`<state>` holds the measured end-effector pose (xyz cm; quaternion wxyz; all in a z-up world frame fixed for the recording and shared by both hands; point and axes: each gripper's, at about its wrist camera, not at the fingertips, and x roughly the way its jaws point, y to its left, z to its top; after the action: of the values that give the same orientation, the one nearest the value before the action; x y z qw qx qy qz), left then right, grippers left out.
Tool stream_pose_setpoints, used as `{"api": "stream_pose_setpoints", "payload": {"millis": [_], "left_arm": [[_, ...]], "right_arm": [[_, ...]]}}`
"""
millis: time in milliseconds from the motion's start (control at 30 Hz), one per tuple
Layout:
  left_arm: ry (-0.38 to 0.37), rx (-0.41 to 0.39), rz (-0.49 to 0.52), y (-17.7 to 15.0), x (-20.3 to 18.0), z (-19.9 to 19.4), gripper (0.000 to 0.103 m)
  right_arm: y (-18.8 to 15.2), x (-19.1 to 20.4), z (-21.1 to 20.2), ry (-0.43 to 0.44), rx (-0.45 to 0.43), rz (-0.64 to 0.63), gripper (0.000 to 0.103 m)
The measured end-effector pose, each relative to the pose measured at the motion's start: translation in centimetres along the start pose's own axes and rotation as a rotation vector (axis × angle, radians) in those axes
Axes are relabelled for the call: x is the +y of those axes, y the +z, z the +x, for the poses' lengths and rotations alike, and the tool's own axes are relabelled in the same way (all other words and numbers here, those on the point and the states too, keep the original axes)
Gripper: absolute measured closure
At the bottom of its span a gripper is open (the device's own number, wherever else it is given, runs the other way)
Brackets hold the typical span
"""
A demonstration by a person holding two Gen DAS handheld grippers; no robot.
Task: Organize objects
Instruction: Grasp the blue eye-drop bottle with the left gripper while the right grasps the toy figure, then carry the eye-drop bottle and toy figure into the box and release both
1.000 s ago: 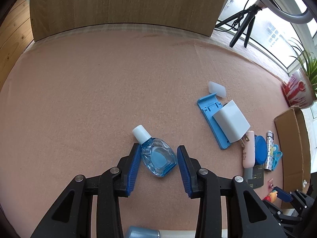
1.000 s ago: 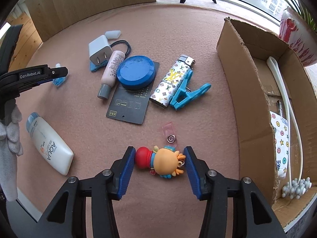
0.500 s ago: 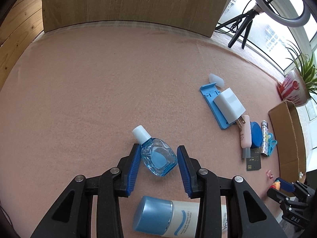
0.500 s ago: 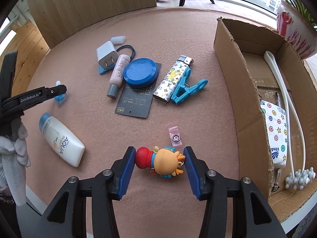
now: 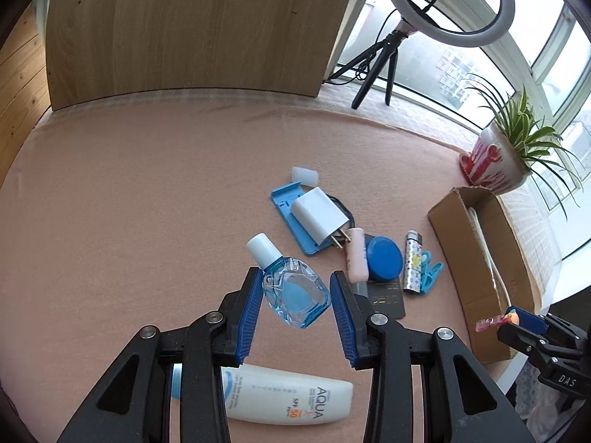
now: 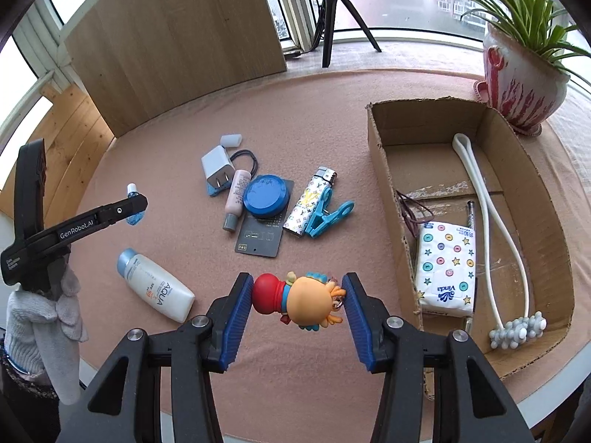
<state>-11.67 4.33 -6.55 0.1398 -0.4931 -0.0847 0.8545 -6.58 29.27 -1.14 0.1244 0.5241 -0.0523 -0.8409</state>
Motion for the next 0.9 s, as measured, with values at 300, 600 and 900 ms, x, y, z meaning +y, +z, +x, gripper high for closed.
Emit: {"api": "stream_pose_setpoints", "payload": {"millis": [300,600,900], "left_arm": [[-0.087,-0.019,0.101,1.3,-8.8,0.9,0.063],[-0.155,-0.027,0.165,2.7,-17.6,3.1,0.063],[-0.172,-0.01,0.199,3.2,-23.5,6.0,0.063]], "right_arm": [[0.2,-4.6,-4.1,-0.043,-0.078,0.047,0.057],[0.2,-9.3,-5.7,-0.07,-0.101,0.081,0.057],[0.4,-12.3,-5.5,-0.073,-0.09,0.067,0.057]]}}
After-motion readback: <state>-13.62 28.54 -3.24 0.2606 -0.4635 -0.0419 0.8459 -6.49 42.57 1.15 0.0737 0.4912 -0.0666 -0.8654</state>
